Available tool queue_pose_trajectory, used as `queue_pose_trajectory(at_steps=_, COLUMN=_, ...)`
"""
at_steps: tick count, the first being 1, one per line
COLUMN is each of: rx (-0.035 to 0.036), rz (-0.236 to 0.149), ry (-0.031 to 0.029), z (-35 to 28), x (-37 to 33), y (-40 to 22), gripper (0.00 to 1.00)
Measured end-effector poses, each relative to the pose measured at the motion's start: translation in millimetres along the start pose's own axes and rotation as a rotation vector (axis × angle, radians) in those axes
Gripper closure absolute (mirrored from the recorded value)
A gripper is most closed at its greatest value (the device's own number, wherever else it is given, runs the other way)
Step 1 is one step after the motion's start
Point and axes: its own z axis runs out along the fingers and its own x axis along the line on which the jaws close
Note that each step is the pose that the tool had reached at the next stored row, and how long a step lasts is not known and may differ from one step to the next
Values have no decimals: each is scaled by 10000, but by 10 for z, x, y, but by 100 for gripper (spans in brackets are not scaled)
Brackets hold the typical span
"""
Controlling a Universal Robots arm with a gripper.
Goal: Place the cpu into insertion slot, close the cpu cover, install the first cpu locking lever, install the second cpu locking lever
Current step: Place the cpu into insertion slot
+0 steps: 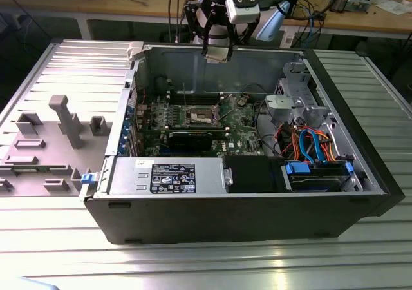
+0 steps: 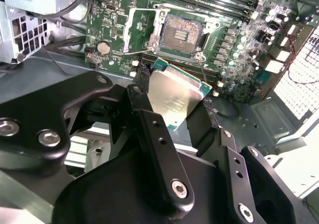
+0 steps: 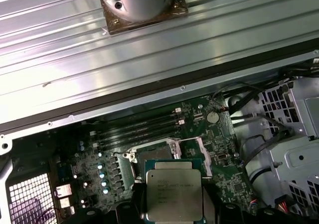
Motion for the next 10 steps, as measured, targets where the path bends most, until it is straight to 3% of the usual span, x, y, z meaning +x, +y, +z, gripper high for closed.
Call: queue_pose_trajectory(at_steps=10, rx=3, rz=213, ry=-17, z=4, x=0, y=-1, gripper=46)
